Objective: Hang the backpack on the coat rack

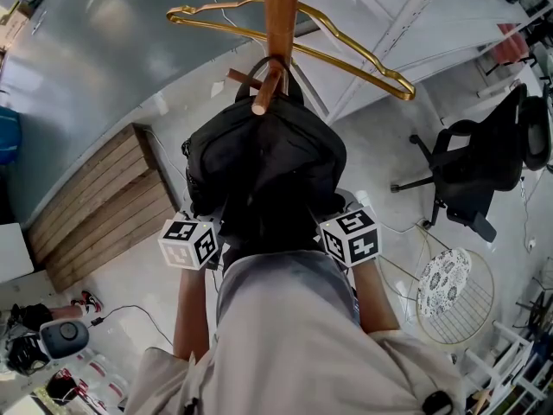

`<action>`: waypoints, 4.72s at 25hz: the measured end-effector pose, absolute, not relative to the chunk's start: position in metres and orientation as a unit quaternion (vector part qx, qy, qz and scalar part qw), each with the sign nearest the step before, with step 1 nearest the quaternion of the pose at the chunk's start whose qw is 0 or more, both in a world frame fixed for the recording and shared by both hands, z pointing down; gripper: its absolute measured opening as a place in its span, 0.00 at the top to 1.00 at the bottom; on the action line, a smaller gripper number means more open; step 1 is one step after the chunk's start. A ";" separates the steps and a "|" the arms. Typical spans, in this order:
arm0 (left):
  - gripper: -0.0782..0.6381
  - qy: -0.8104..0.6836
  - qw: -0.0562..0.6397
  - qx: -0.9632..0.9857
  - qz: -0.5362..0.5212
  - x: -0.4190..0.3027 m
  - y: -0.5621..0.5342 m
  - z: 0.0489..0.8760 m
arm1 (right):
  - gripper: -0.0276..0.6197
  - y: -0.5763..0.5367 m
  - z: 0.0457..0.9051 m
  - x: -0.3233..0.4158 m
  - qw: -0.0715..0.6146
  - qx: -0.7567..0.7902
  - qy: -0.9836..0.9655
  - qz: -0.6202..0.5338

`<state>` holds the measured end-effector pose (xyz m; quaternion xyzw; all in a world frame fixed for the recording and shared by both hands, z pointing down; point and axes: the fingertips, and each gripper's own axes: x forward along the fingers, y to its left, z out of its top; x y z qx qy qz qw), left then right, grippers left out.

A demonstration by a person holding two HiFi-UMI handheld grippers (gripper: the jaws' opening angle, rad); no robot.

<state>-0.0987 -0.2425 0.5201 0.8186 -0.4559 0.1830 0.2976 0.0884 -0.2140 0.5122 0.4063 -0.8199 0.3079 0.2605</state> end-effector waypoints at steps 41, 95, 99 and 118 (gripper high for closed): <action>0.74 -0.437 0.319 0.820 0.187 -0.094 -0.263 0.565 | 0.78 -0.233 0.552 0.096 0.268 0.401 -0.810 0.334; 0.55 -0.432 0.296 0.828 0.201 -0.114 -0.271 0.578 | 0.53 -0.242 0.578 0.094 0.247 0.463 -0.780 0.339; 0.54 -0.433 0.297 0.828 0.199 -0.115 -0.268 0.577 | 0.51 -0.241 0.574 0.094 0.239 0.465 -0.783 0.338; 0.54 -0.426 0.305 0.830 0.190 -0.126 -0.240 0.578 | 0.50 -0.219 0.566 0.099 0.225 0.493 -0.770 0.338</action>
